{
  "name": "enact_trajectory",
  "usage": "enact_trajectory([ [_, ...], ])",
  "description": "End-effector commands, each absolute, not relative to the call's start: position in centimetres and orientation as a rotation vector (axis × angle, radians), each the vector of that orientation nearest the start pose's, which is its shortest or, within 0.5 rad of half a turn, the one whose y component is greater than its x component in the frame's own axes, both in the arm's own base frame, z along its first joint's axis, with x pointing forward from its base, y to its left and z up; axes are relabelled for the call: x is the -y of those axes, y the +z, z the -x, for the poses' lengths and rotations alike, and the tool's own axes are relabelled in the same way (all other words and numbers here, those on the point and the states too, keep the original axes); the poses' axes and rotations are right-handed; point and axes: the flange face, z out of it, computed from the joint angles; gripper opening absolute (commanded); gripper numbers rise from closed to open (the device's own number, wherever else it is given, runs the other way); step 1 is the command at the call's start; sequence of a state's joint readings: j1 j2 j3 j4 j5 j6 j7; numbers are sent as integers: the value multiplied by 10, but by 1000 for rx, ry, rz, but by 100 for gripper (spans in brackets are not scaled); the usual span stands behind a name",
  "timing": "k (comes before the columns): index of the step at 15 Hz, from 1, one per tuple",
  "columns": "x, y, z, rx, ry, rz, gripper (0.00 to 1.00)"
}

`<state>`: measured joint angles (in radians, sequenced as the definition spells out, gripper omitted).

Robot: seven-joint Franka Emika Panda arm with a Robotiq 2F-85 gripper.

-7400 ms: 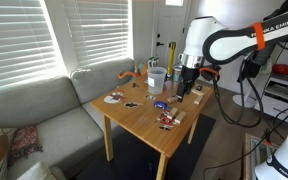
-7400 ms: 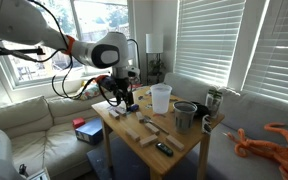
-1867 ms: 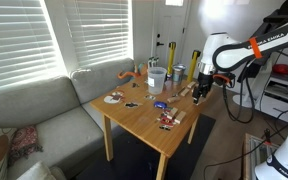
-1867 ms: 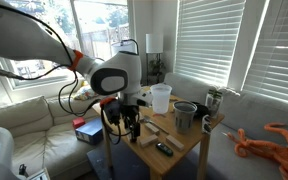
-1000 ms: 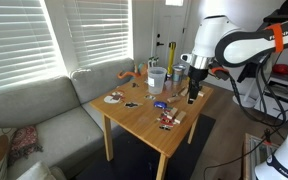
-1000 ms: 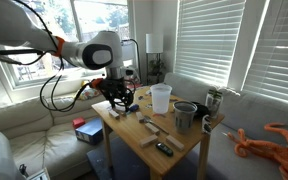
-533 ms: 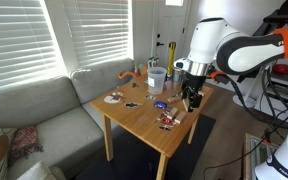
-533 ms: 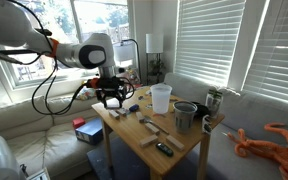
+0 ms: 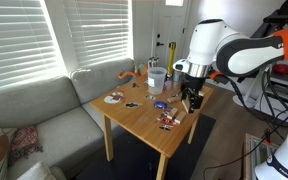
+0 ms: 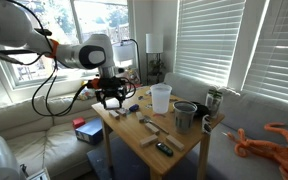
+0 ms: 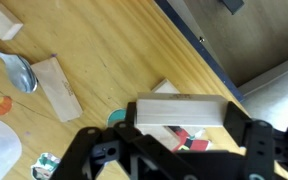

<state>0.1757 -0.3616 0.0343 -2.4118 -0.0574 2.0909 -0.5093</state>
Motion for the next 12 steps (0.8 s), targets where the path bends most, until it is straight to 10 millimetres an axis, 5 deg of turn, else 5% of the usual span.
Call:
enact_trajectory([
  [1,-112,442,-428,1464,8,2888,60],
  [12,-146,438,-449,2217,-68,2499,60],
])
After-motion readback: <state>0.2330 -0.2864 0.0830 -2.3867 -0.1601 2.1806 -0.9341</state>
